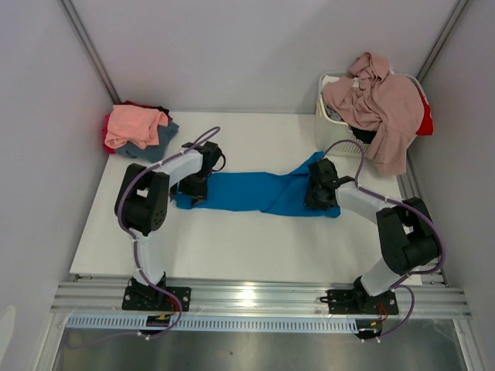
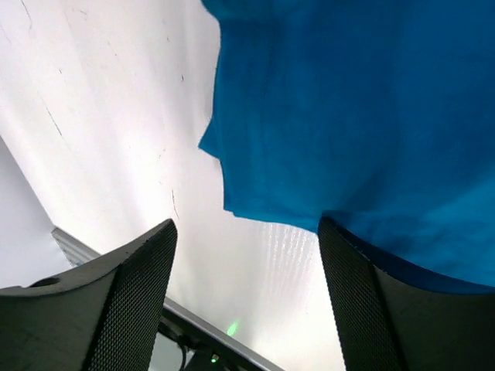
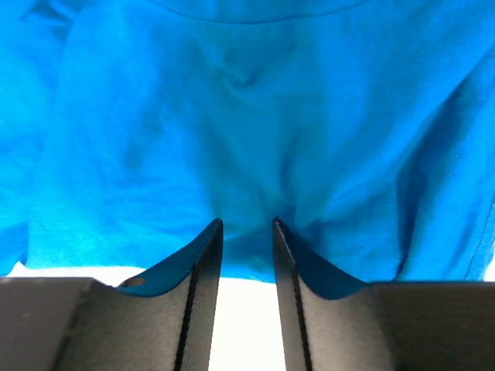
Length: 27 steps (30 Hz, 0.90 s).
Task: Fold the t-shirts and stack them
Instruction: Fold the other side of the tshirt into a rectangle, then rotate the tshirt 90 degrees
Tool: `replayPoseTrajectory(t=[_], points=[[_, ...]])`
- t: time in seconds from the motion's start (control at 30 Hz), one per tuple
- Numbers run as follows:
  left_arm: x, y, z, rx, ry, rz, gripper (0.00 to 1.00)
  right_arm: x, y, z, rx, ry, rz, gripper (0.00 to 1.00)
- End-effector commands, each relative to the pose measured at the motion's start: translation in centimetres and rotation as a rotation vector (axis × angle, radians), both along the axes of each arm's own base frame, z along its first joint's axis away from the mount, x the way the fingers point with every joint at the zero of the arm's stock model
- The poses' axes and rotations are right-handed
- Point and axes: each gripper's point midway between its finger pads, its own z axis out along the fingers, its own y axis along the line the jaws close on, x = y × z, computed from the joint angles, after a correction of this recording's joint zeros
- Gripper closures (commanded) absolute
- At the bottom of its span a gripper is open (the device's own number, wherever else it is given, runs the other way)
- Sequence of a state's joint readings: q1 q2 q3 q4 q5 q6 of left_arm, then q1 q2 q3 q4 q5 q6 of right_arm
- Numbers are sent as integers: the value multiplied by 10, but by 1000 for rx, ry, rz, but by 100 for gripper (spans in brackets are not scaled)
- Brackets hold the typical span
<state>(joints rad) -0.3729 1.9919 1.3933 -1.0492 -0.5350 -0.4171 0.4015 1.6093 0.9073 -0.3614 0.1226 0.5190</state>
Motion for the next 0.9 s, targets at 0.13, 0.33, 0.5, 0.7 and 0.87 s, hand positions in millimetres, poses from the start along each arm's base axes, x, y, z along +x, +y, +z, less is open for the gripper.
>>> replayPoseTrajectory(t=[0.13, 0.33, 0.5, 0.7, 0.87], points=[[12, -3, -1, -114, -47, 53, 21, 6, 5, 22, 36, -60, 23, 61], [12, 0, -7, -222, -5, 70, 30, 4, 4, 25, 37, -64, 22, 60], [11, -1, -11, -261, 32, 65, 54, 4, 5, 28, 44, -68, 24, 60], [12, 2, -17, -276, 65, 78, 99, 3, 7, 31, 52, -68, 33, 60], [10, 2, -18, -276, 63, 84, 99, 2, 4, 31, 46, -65, 27, 60]])
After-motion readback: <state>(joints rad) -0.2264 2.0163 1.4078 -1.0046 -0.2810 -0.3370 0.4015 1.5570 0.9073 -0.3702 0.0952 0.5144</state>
